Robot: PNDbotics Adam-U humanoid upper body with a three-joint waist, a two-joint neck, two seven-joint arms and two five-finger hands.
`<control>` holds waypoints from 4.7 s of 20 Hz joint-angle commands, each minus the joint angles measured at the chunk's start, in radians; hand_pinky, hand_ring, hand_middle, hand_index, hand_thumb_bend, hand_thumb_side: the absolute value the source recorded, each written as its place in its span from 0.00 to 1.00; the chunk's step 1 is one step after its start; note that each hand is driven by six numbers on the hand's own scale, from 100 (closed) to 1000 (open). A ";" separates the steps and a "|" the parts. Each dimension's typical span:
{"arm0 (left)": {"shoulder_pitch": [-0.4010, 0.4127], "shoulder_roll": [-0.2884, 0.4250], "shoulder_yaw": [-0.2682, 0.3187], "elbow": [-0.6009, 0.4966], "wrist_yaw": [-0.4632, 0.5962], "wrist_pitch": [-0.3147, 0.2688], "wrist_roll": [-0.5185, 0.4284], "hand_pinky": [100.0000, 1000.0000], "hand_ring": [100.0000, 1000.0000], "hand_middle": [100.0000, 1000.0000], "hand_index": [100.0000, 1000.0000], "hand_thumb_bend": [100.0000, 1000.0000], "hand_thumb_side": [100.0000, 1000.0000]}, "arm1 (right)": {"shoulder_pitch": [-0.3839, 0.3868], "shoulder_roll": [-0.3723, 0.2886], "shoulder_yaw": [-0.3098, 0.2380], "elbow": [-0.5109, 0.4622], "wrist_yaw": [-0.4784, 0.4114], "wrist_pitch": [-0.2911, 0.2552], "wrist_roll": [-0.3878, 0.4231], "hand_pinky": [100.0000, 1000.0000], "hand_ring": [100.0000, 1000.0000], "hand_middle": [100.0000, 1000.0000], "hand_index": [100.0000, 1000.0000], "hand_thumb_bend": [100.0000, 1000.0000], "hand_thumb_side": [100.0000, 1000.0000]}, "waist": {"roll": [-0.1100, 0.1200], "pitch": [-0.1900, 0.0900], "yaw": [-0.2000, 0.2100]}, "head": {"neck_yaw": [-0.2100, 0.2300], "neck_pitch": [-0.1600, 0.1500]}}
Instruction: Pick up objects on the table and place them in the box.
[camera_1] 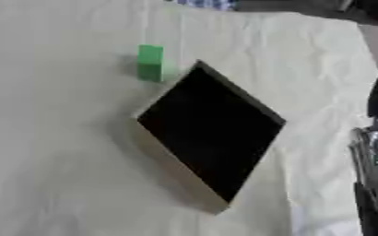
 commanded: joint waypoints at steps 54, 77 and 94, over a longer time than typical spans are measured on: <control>-0.980 0.194 -0.535 0.641 -0.437 0.362 -0.708 0.69 0.79 0.77 0.87 0.25 0.57 | 0.002 -0.052 0.026 -0.020 -0.032 0.007 0.051 0.67 0.63 0.55 0.81 0.00 0.79 | 0.051 -0.030 -0.083 | 0.061 -0.004; -1.022 0.109 -0.455 0.819 -0.629 0.244 -0.985 0.86 0.92 0.86 0.91 0.65 0.53 | 0.000 -0.038 0.036 -0.020 -0.048 0.017 0.068 0.66 0.61 0.54 0.81 0.00 0.81 | 0.058 -0.021 -0.108 | 0.077 -0.020; -1.010 0.063 -0.427 0.942 -0.690 0.329 -1.022 0.87 0.94 0.88 0.92 0.60 0.54 | -0.001 -0.021 0.039 -0.020 -0.054 0.027 0.070 0.66 0.60 0.53 0.81 0.00 0.82 | 0.060 0.014 -0.126 | 0.100 -0.039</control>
